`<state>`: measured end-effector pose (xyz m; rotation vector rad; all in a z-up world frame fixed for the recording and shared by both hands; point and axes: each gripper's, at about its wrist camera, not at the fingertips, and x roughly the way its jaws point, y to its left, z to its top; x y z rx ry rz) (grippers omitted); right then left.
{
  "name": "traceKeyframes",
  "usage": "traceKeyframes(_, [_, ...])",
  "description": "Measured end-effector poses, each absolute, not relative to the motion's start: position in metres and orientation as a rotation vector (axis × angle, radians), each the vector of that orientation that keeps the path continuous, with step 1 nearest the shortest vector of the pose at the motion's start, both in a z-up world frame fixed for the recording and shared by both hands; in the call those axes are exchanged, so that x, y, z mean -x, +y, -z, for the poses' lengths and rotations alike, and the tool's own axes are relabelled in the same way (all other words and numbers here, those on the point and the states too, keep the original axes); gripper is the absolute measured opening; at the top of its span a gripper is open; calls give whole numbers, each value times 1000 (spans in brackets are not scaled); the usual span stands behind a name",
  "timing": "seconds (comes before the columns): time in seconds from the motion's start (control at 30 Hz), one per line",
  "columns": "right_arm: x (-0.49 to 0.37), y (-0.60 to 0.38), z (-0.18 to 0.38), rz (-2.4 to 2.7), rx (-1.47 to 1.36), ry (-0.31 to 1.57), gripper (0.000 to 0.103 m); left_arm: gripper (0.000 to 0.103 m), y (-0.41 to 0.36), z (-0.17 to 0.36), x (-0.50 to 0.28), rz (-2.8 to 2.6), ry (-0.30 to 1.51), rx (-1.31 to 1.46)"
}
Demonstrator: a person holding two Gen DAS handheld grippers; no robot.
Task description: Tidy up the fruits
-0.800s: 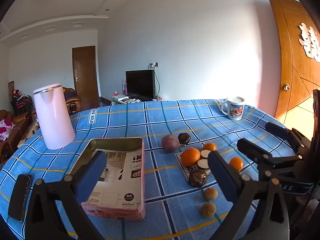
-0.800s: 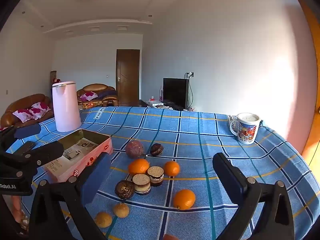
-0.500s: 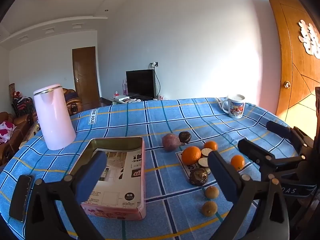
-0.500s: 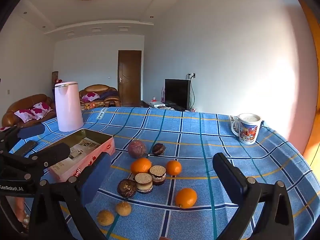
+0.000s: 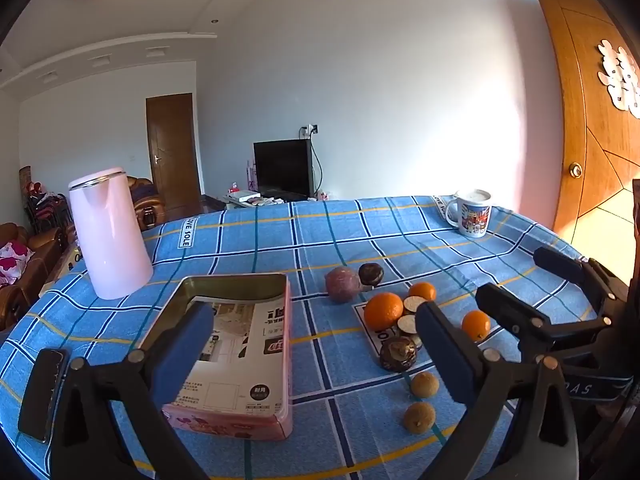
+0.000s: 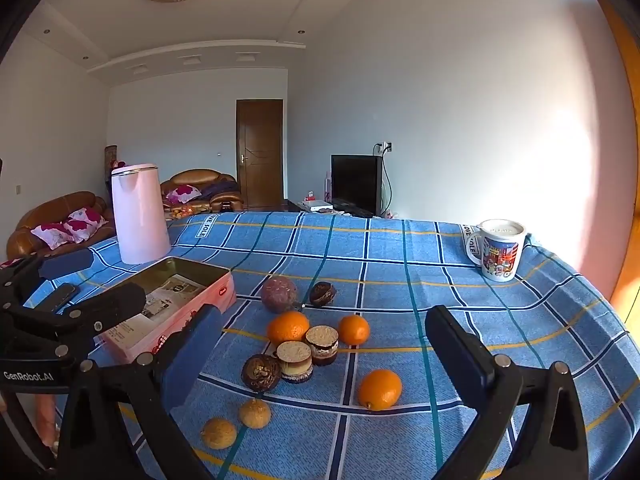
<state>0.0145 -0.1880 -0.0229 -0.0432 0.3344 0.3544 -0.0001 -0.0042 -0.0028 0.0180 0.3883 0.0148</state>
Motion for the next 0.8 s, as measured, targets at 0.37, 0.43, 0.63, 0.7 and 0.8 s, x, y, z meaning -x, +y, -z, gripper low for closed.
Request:
traceKeyframes(0.37, [-14,-189,28,-348,44,341,102,103,-3,3,2,-16,388,-18])
traceKeyframes(0.43, [-14,-189,28,-349,43,342,102,103,-3,4,2,-16,389,-17])
traceKeyframes(0.63, [-13,-190,28,-351,38,343,102,103,-3,4,3,-17,389,-19])
traceKeyframes(0.7, [-14,-190,28,-351,35,345,102,103,-3,4,3,-16,389,-19])
traceKeyframes(0.8, [-14,-190,29,-352,32,345,102,103,-3,4,3,-16,390,-19])
